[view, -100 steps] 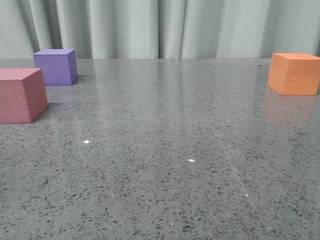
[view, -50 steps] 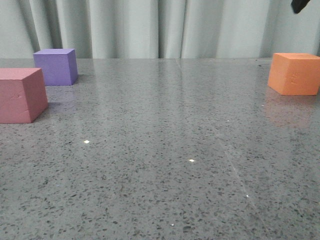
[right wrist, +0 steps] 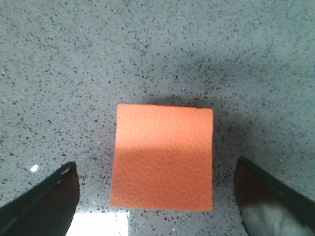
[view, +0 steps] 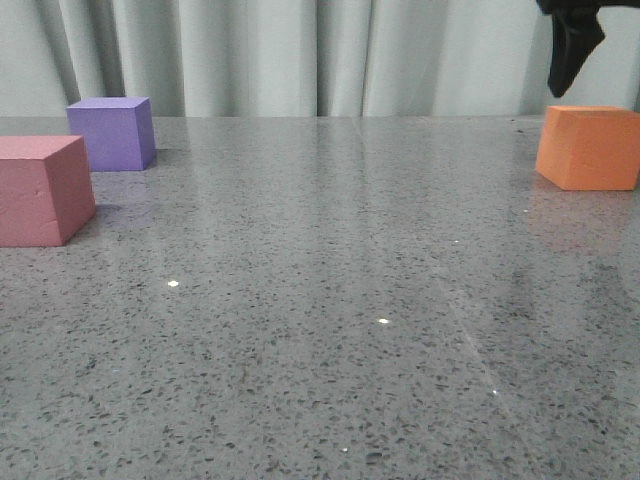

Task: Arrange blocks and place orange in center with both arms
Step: 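Lower the right gripper onto the orange cube and close on it, then lift the orange cube with the right gripper and carry it toward the table center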

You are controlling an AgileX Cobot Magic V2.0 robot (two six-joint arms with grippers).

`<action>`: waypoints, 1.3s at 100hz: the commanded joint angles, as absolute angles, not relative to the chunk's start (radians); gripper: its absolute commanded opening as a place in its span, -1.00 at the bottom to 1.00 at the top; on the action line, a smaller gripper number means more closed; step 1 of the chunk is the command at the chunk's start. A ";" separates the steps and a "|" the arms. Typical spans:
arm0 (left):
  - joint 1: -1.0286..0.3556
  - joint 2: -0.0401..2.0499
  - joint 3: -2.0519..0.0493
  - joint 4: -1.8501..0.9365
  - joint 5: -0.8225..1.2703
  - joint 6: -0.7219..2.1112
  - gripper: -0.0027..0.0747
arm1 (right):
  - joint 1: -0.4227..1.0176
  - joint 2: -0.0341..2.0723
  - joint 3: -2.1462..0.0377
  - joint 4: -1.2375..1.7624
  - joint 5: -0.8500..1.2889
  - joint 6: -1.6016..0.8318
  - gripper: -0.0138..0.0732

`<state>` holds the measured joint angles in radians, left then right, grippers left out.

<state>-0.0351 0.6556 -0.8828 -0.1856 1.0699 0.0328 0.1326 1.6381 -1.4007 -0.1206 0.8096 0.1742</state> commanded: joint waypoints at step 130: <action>-0.036 0.663 -0.917 -0.204 1.025 0.037 0.72 | 0.378 1.629 -1.664 -0.024 0.946 0.242 -0.09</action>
